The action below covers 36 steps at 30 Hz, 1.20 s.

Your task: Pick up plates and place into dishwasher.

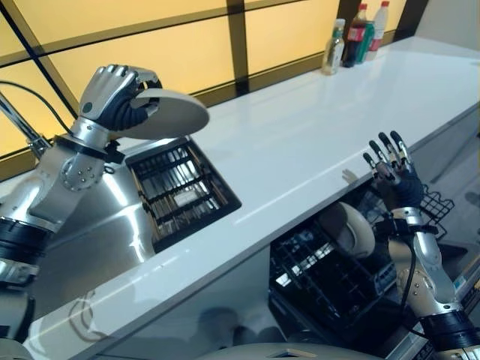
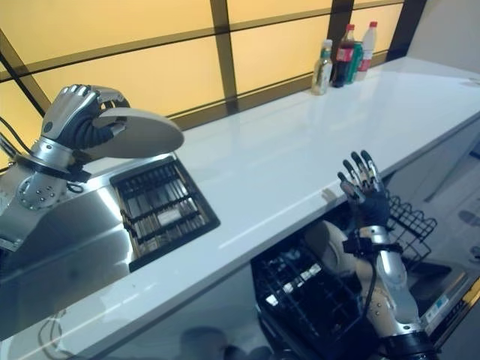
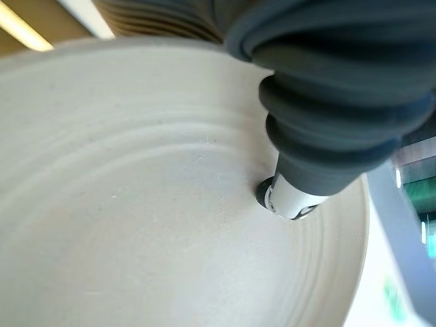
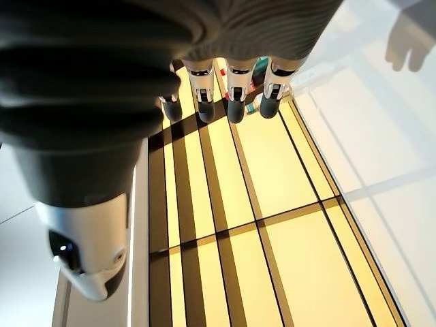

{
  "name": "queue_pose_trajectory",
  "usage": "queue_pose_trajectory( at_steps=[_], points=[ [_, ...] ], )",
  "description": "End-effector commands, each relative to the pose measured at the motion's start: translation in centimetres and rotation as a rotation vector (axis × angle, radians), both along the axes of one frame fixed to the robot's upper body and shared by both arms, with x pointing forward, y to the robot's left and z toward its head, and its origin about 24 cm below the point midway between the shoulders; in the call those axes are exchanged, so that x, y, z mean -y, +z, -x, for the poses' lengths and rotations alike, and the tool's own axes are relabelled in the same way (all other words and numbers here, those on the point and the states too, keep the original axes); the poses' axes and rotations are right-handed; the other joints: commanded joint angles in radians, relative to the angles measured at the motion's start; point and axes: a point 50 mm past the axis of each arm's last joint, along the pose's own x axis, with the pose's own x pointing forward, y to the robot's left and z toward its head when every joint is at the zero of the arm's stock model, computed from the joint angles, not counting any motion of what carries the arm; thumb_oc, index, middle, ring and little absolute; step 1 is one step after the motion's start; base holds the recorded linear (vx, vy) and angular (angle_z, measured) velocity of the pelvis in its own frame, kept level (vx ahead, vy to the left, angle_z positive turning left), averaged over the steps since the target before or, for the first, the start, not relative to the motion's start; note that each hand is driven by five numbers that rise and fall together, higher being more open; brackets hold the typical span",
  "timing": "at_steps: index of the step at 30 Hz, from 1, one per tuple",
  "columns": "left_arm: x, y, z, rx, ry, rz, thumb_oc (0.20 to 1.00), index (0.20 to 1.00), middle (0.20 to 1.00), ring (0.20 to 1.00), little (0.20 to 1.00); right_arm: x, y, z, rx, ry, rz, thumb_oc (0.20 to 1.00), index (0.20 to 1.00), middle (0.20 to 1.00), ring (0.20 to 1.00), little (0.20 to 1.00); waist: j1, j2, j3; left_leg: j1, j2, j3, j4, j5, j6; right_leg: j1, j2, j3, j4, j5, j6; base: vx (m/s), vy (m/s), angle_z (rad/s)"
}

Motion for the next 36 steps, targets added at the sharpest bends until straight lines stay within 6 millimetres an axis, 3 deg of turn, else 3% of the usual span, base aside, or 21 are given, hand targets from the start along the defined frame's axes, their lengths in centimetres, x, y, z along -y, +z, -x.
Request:
queue_pose_trajectory(
  at_steps=[1, 10, 17, 21, 25, 36],
  points=[
    [0.2, 2.8, 1.1, 0.094, -0.118, 0.181, 0.200, 0.200, 0.200, 0.200, 0.200, -0.5, 2.8, 0.0, 0.167, -0.007, 0.014, 1.000, 1.000, 1.000, 1.000, 1.000, 0.010, -0.030, -0.020, 0.019, -0.060, 0.016, 0.058, -0.131, 0.061, -0.042, 0.018, 0.021, -0.088, 0.163, 0.075, -0.06, -0.015, -0.01],
    [3.5, 1.9, 1.5, -0.053, -0.489, 0.563, 0.200, 0.200, 0.200, 0.200, 0.200, -1.9, 2.3, 0.0, 0.158, 0.001, 0.043, 1.000, 1.000, 1.000, 1.000, 1.000, -0.008, -0.025, -0.031, 0.028, -0.061, 0.025, 0.042, -0.128, 0.071, -0.055, 0.024, 0.042, -0.073, 0.173, 0.078, -0.05, -0.011, -0.04],
    [6.6, -1.7, 2.1, -0.184, -0.666, 0.794, 0.200, 0.200, 0.200, 0.200, 0.200, -3.8, 1.9, -0.4, 0.151, 0.031, 0.070, 1.000, 1.000, 1.000, 1.000, 1.000, -0.011, -0.026, -0.020, 0.035, -0.064, 0.026, 0.046, -0.139, 0.086, -0.065, 0.027, 0.053, -0.049, 0.170, 0.078, -0.01, 0.005, -0.09],
    [7.8, -2.3, 2.2, -0.205, -0.669, 0.806, 0.200, 0.200, 0.200, 0.200, 0.200, -4.9, 2.8, -0.8, 0.170, 0.052, 0.126, 1.000, 1.000, 1.000, 1.000, 1.000, -0.003, -0.028, -0.018, 0.035, -0.064, 0.026, 0.047, -0.137, 0.086, -0.056, 0.024, 0.053, -0.059, 0.166, 0.079, 0.00, 0.000, 0.00],
    [8.8, -2.1, 2.1, -0.198, -0.626, 0.708, 0.200, 0.200, 0.200, 0.200, 0.200, -6.3, 4.0, -1.4, 0.182, 0.083, 0.157, 1.000, 1.000, 1.000, 1.000, 1.000, 0.008, -0.031, -0.016, 0.034, -0.065, 0.018, 0.043, -0.134, 0.087, -0.051, 0.022, 0.048, -0.064, 0.162, 0.079, 0.00, -0.006, -0.01],
    [9.3, -2.3, 1.5, -0.222, -0.603, 0.682, 0.200, 0.200, 0.200, 0.200, 0.200, -10.3, 6.4, -2.1, 0.199, 0.295, 0.172, 1.000, 1.000, 1.000, 1.000, 1.000, 0.030, -0.037, -0.023, 0.031, -0.065, 0.010, 0.038, -0.130, 0.087, -0.051, 0.020, 0.041, -0.065, 0.158, 0.078, 0.00, 0.000, 0.00]
  ],
)
